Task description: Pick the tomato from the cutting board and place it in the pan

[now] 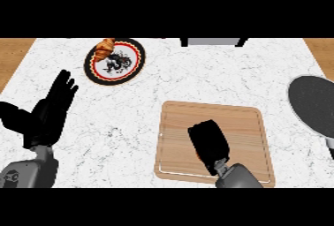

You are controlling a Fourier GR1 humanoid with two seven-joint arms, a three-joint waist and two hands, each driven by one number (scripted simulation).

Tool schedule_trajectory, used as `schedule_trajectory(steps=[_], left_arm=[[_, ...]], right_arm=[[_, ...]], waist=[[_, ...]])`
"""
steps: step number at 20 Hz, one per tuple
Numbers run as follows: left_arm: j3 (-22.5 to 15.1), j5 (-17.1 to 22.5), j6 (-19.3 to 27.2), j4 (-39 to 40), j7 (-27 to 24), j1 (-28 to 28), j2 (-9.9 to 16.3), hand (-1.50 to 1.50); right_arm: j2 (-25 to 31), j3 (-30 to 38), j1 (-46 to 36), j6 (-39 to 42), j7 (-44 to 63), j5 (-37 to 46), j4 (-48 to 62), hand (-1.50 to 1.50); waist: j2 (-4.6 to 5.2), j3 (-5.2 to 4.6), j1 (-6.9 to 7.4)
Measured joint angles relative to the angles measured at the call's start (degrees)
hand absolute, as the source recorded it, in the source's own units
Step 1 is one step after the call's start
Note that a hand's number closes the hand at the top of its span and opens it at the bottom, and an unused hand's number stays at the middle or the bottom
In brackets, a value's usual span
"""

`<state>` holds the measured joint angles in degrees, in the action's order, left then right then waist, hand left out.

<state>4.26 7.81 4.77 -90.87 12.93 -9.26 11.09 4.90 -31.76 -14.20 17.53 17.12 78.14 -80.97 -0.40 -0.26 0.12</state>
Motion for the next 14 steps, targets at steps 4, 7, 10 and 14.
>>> schedule_trajectory(steps=[4,7,10,14], left_arm=[[0.3,-0.3,-0.4,0.2,0.6,-0.7,0.0,0.00],[0.6,-0.4,-0.8,-0.5,1.2,-0.2,0.0,0.00],[0.3,-0.9,-0.5,-0.7,1.1,-0.2,-0.7,0.00],[1.2,-0.3,-1.0,-0.5,0.9,-0.2,-0.2,0.00]], right_arm=[[-0.3,1.4,-0.2,-2.6,-2.9,0.2,1.4,1.50],[-0.7,1.5,0.9,-2.2,-3.3,0.7,-0.4,1.50],[-0.1,2.8,2.2,-4.2,-3.8,0.8,-2.0,1.50],[-1.2,11.6,1.9,-2.3,0.6,-3.3,-3.3,1.50]], waist=[[-0.20,-0.15,-0.05],[-0.07,-0.10,-0.13],[0.06,0.01,-0.18],[0.26,0.15,-0.48]])
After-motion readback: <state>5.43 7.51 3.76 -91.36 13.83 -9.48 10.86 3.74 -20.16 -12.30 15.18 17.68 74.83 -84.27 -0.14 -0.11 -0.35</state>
